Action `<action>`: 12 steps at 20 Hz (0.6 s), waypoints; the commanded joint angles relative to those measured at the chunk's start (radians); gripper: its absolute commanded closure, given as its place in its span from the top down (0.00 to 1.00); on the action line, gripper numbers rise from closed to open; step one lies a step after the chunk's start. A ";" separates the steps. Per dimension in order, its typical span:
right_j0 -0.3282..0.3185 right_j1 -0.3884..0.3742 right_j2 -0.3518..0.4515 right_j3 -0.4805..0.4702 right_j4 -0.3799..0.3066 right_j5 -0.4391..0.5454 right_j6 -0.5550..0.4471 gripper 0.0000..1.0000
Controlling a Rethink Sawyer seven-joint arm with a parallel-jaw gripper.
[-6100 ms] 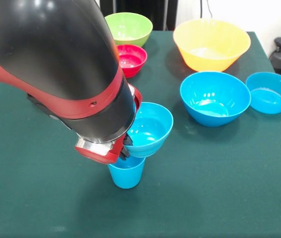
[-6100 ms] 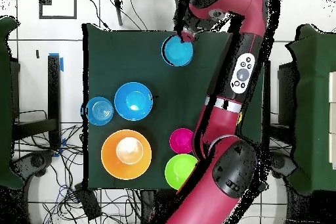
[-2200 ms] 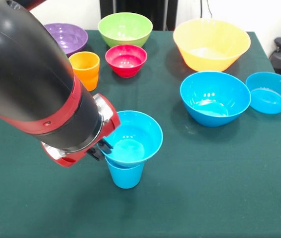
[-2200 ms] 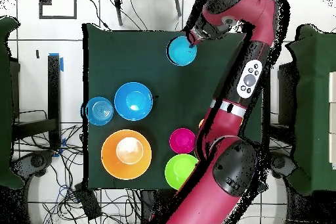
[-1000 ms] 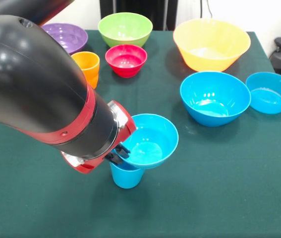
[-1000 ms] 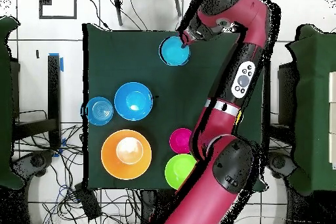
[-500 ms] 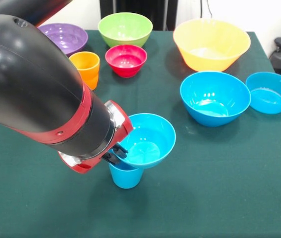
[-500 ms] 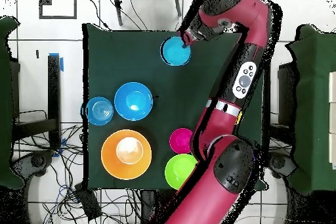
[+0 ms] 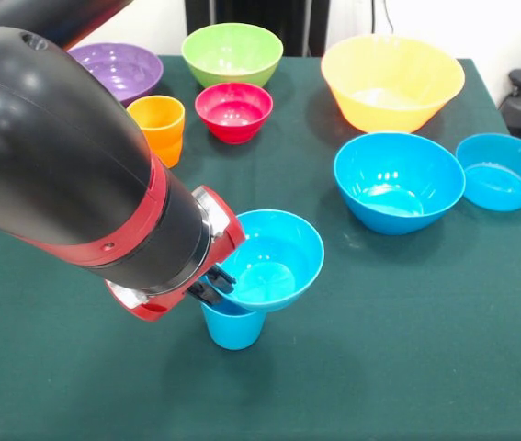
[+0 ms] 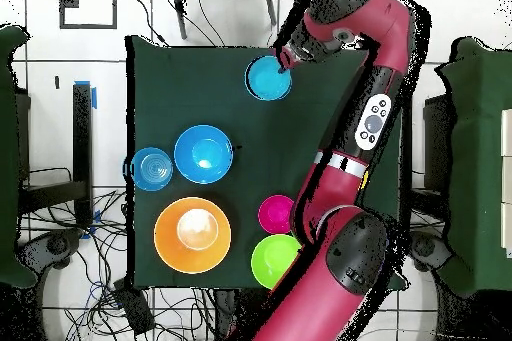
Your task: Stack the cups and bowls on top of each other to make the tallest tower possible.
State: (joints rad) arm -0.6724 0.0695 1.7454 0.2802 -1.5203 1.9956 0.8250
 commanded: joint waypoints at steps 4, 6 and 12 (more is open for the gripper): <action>-0.005 0.008 -0.078 -0.028 -0.045 0.013 -0.184 0.00; -0.008 0.007 -0.083 -0.023 -0.039 0.015 -0.182 0.00; 0.002 0.002 -0.054 -0.049 -0.083 0.046 -0.207 0.00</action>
State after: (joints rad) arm -0.6734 0.0695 1.7455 0.2800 -1.5206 1.9956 0.8250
